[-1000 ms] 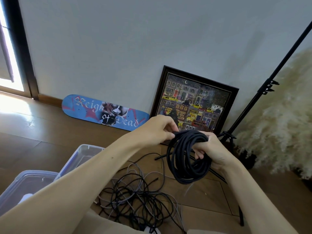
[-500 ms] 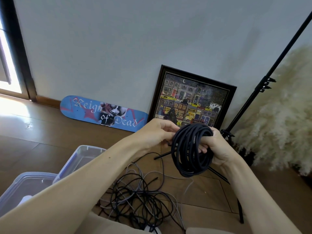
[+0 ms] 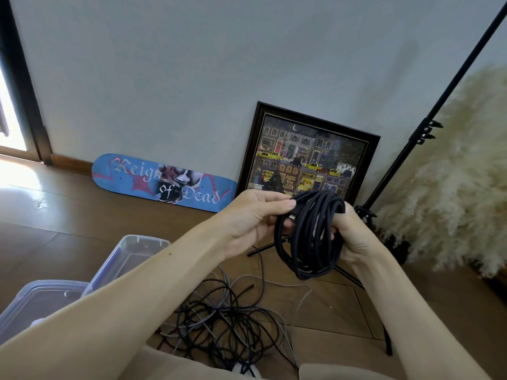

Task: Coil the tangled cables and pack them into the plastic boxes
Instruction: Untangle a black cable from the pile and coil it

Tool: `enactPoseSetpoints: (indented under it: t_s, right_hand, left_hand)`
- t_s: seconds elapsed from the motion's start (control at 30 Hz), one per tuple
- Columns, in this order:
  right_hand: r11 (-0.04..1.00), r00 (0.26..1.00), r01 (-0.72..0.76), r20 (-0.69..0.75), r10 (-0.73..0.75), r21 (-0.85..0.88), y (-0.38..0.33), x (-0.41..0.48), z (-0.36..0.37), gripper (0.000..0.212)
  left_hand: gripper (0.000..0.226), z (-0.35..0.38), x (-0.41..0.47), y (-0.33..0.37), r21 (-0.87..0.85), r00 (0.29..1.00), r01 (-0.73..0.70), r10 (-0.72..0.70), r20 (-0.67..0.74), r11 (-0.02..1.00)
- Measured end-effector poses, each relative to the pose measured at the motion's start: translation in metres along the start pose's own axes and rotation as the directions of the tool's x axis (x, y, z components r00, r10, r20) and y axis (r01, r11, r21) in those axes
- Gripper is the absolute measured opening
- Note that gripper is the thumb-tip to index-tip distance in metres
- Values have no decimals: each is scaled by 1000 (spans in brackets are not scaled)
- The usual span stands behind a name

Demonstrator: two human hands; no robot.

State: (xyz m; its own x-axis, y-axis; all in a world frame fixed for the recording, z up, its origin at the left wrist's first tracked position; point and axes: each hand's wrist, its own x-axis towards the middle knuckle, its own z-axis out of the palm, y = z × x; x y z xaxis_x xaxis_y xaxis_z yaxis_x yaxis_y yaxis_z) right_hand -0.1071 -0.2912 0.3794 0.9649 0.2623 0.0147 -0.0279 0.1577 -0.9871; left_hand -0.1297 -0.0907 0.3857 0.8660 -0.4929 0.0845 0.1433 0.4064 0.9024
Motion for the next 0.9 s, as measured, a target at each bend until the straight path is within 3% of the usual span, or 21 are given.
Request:
enactPoseSetpoints:
  t_s: [0.1,0.2,0.43,0.5,0.6,0.67,0.7,0.77,0.8,0.9]
  right_hand:
    - [1000,1000,-20,12,20,23,5,-1,-1,77]
    - [1000,1000,-19,-7,19,13,10,-1,-2,91]
    - [998,998,-59,9,58,12,7,-1,-6,65]
    - [996,996,-76,34,78,-55,8,-1,-5,75]
    - [994,992,-108,57,110,-33,4,-3,4,71]
    - [994,993,-107,44,107,12,1,-5,9,30]
    - [993,994,-109,23,108,38,-1,-6,12,13]
    - [987,989,-145,-12,146,73,0,-7,13,25]
    - [984,987,-155,-24,157,84,0,-7,14,28]
    - [977,977,-197,-66,202,79,3,-6,13,34]
  left_hand:
    - [42,3,-1,-5,-163,997,69,-61,55,984]
    - [42,2,0,-8,-160,991,106,-92,93,981]
    - [43,6,-3,-2,-20,994,48,-46,97,999]
    - [36,11,-3,-3,206,999,-30,37,-26,978]
    - [20,12,-3,-4,649,963,-153,261,-73,746]
    - [15,11,-6,-4,836,908,-215,418,-19,504]
    - [18,10,-9,-5,918,854,-226,519,26,325]
    - [27,8,-11,-8,978,730,-201,658,182,-48]
    - [24,9,-12,-10,964,679,-204,684,267,-173]
    - [7,11,-12,-10,922,628,-219,677,384,-320]
